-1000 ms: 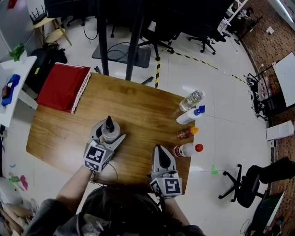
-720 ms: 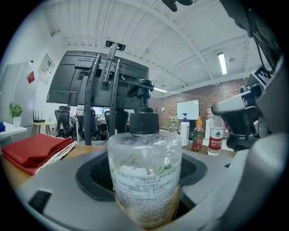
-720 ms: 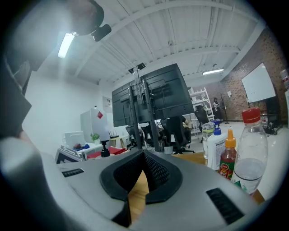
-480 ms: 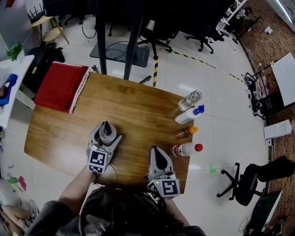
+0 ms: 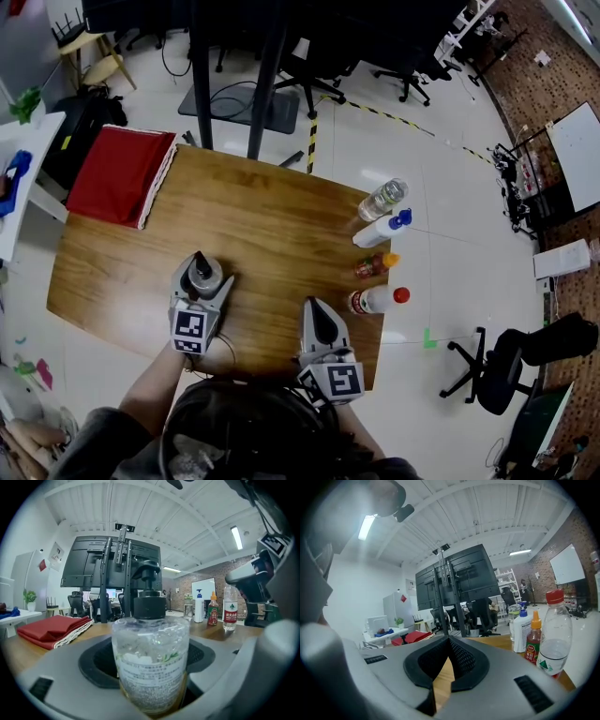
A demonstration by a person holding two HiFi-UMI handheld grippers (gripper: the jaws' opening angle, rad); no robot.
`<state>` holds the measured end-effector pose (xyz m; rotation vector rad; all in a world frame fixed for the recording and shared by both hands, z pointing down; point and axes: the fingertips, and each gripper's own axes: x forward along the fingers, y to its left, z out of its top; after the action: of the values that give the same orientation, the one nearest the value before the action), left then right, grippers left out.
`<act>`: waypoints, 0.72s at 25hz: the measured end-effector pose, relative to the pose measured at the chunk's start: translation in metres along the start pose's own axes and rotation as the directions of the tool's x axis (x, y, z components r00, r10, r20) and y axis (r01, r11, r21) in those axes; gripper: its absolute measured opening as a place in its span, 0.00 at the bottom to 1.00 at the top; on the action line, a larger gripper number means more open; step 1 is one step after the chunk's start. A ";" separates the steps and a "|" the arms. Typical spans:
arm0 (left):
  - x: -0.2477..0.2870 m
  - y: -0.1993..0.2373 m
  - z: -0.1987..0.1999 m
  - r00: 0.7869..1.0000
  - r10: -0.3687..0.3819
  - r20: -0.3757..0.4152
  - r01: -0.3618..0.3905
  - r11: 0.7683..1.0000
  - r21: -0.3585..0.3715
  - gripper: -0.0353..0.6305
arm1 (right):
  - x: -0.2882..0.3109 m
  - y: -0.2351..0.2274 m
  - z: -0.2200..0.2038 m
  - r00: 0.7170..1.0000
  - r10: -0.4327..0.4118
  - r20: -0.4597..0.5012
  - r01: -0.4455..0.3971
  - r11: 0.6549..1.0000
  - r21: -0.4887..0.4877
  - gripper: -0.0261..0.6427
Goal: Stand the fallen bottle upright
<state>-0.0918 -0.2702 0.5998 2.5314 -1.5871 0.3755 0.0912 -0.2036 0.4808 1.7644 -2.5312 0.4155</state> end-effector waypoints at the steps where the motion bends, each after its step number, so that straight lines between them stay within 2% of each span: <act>1: 0.000 0.000 -0.001 1.000 0.001 0.002 -0.001 1.000 -0.003 0.65 | 0.000 0.001 0.000 1.000 0.001 0.001 -0.001 1.000 0.001 0.05; 15: -0.008 -0.002 -0.007 1.000 -0.004 -0.020 0.005 0.999 0.040 0.67 | -0.009 0.017 -0.001 1.000 0.015 0.011 -0.015 1.000 0.008 0.05; 18: -0.004 -0.009 -0.007 0.999 -0.041 -0.029 0.042 0.998 0.037 0.73 | -0.014 0.018 -0.001 1.000 0.014 0.006 -0.014 1.000 0.007 0.05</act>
<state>-0.0868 -0.2610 0.6056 2.5707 -1.5290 0.4385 0.0792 -0.1847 0.4759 1.7539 -2.5515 0.4212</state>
